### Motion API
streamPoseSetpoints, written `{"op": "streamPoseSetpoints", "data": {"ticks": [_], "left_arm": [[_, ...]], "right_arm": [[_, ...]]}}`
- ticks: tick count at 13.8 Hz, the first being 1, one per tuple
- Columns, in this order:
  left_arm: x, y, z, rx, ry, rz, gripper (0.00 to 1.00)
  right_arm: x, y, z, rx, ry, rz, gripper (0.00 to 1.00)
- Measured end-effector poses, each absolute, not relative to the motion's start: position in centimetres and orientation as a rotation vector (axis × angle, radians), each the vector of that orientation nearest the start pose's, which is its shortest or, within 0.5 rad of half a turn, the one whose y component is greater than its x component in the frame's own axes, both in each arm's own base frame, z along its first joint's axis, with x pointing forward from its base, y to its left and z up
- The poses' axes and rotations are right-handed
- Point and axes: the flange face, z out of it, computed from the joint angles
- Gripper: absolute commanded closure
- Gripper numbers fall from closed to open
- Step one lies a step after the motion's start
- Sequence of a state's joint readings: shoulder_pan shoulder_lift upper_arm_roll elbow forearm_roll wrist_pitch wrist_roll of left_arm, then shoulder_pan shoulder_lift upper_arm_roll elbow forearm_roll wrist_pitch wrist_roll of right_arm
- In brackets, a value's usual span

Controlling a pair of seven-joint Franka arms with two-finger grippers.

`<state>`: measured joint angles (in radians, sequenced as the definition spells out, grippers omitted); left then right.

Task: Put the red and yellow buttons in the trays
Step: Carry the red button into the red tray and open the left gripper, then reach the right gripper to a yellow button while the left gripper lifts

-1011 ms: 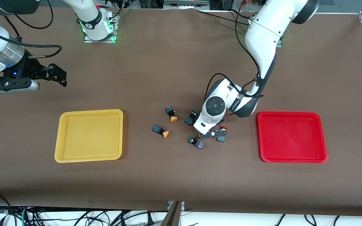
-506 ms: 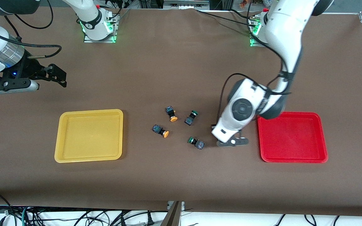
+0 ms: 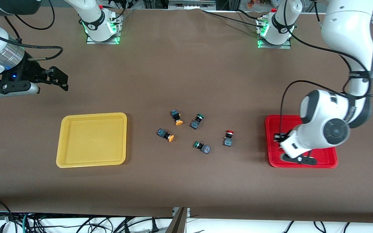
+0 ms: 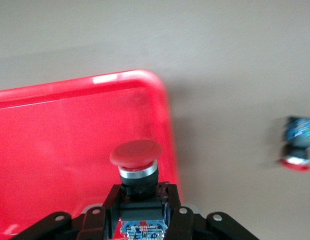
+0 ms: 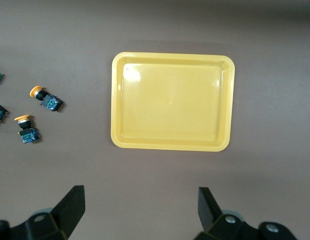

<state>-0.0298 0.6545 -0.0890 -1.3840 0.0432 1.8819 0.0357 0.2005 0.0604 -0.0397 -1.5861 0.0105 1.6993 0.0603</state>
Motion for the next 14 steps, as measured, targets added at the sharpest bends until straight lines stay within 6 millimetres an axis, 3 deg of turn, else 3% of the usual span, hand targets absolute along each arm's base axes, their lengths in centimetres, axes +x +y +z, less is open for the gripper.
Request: {"op": "streamPoseSetpoints", "data": {"ticks": [3, 5, 11, 14], "left_arm": [[70.3, 0.9, 30.8, -3.145, 0.226, 0.285, 0.86], [69.8, 4.8, 30.0, -3.155, 0.182, 0.314, 0.86], [68.2, 10.5, 24.3, -3.173, 0.164, 0.33, 0.84], [67.2, 11.8, 22.0, -3.147, 0.204, 0.308, 0.83]], "right_arm": [[57.6, 9.5, 59.5, -3.123, -0.155, -0.082, 0.0], [57.8, 9.4, 59.4, -3.123, -0.152, -0.085, 0.0], [58.9, 9.4, 58.2, -3.123, -0.147, -0.11, 0.0], [59.1, 8.8, 57.5, -3.127, -0.137, -0.083, 0.0]]}}
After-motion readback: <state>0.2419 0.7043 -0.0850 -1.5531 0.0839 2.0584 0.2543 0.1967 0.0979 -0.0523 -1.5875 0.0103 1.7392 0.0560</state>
